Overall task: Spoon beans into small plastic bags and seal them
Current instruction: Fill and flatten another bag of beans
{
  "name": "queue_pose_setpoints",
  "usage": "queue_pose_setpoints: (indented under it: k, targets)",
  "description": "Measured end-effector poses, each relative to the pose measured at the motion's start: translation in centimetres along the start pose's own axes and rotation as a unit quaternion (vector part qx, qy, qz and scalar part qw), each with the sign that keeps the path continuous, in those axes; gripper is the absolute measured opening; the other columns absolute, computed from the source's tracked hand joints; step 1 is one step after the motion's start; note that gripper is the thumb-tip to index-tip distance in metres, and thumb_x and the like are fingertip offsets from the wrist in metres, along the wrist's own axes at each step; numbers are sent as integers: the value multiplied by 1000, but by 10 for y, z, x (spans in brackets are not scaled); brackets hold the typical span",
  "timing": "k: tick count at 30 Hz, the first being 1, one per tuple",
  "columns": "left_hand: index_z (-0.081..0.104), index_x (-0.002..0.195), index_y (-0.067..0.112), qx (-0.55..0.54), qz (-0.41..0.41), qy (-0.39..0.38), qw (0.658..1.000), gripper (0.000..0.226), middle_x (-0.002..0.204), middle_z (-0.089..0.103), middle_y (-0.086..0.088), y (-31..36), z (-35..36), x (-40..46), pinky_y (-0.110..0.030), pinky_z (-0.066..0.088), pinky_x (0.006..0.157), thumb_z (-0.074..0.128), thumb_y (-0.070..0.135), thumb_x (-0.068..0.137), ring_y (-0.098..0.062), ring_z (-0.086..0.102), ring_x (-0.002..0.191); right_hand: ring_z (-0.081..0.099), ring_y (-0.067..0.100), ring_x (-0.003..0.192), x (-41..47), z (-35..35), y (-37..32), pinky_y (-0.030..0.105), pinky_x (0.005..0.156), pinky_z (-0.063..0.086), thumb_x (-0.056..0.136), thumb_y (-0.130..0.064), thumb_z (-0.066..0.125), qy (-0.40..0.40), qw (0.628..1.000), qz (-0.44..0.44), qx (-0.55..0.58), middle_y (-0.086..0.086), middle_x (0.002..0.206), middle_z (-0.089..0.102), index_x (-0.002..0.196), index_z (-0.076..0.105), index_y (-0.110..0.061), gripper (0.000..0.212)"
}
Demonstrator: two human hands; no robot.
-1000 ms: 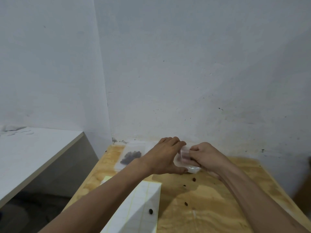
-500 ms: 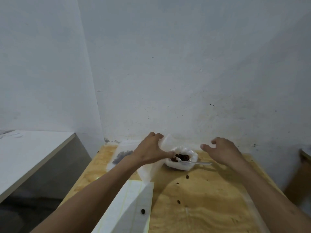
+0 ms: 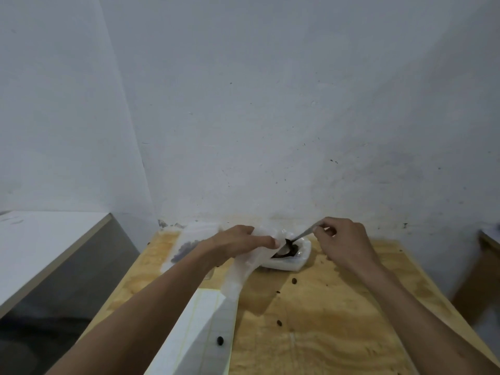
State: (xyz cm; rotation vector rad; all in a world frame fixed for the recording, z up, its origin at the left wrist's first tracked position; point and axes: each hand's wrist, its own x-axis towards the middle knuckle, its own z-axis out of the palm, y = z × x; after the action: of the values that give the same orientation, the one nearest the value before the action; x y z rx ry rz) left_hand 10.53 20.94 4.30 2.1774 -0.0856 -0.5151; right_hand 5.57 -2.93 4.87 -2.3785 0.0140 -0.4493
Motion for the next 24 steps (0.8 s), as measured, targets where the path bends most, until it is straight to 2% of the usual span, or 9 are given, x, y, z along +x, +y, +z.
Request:
queue_pose_setpoints:
  k: [2, 5, 8, 12, 14, 16, 20, 22, 24]
  targets:
    - [65, 127, 19, 19, -16, -9, 1000, 89, 122, 67, 1, 0, 7, -4, -36, 53, 98, 84, 70, 56, -20, 63, 111, 64, 18, 59, -1, 0, -3, 35, 54, 52, 94, -27, 57, 36, 997, -35, -51, -8, 69, 72, 75, 70, -35, 24]
    - [68, 116, 13, -11, -8, 36, 999, 63, 109, 70, -1, -4, 13, -2, -30, 54, 79, 85, 54, 70, -17, 65, 96, 56, 23, 56, -2, 3, 0, 29, 49, 35, 94, -26, 57, 89, 976, -72, -186, -2, 65, 62, 77, 64, -14, 21]
    - [72, 107, 12, -61, 34, 50, 996, 46, 102, 75, -1, 3, 15, 1, -23, 55, 69, 84, 45, 78, -14, 70, 88, 46, 26, 53, -3, 8, 2, 29, 47, 25, 94, -25, 51, 85, 968, -38, -232, 1, 60, 50, 72, 51, -10, 27]
    - [74, 109, 18, -71, 77, 32, 994, 43, 102, 77, 5, 22, 16, -2, -21, 53, 71, 83, 46, 78, -10, 72, 91, 42, 26, 45, 2, 21, 19, 32, 45, 31, 95, -23, 49, 71, 988, 106, -89, 7, 50, 48, 56, 42, -8, 42]
    - [73, 110, 16, -50, 63, 27, 996, 49, 103, 76, 2, 24, 15, -1, -24, 54, 72, 83, 49, 76, -12, 71, 91, 55, 30, 46, 2, 27, 30, 30, 47, 40, 97, -24, 48, 55, 985, 166, 1, 16, 54, 64, 58, 58, -1, 46]
    - [70, 110, 14, -17, 35, 26, 999, 58, 106, 74, -1, 19, 12, 2, -28, 55, 77, 83, 55, 71, -15, 69, 94, 58, 27, 47, -2, 30, 36, 25, 48, 40, 99, -24, 46, 37, 976, 205, 66, 15, 55, 67, 73, 71, 3, 46]
    - [69, 114, 15, 0, 20, 32, 999, 63, 110, 71, 1, 1, 7, 3, -26, 53, 76, 83, 57, 70, -15, 67, 99, 56, 25, 48, -6, 24, 35, 27, 48, 39, 101, -25, 44, 38, 974, 195, 110, 12, 55, 66, 76, 71, -7, 41]
    - [66, 123, 16, 5, 36, 55, 998, 80, 117, 70, 0, -7, 3, 4, -28, 50, 79, 83, 65, 63, -17, 66, 104, 57, 25, 50, -4, 17, 33, 28, 49, 40, 100, -26, 44, 44, 974, 192, 112, 13, 57, 67, 75, 69, -8, 40]
    - [67, 115, 17, 14, 76, 80, 994, 74, 109, 70, -6, -9, -1, 0, -30, 47, 77, 81, 67, 62, -18, 65, 95, 60, 27, 52, 0, 9, 28, 30, 52, 44, 99, -27, 45, 52, 974, 188, 116, 14, 58, 67, 75, 69, -7, 39]
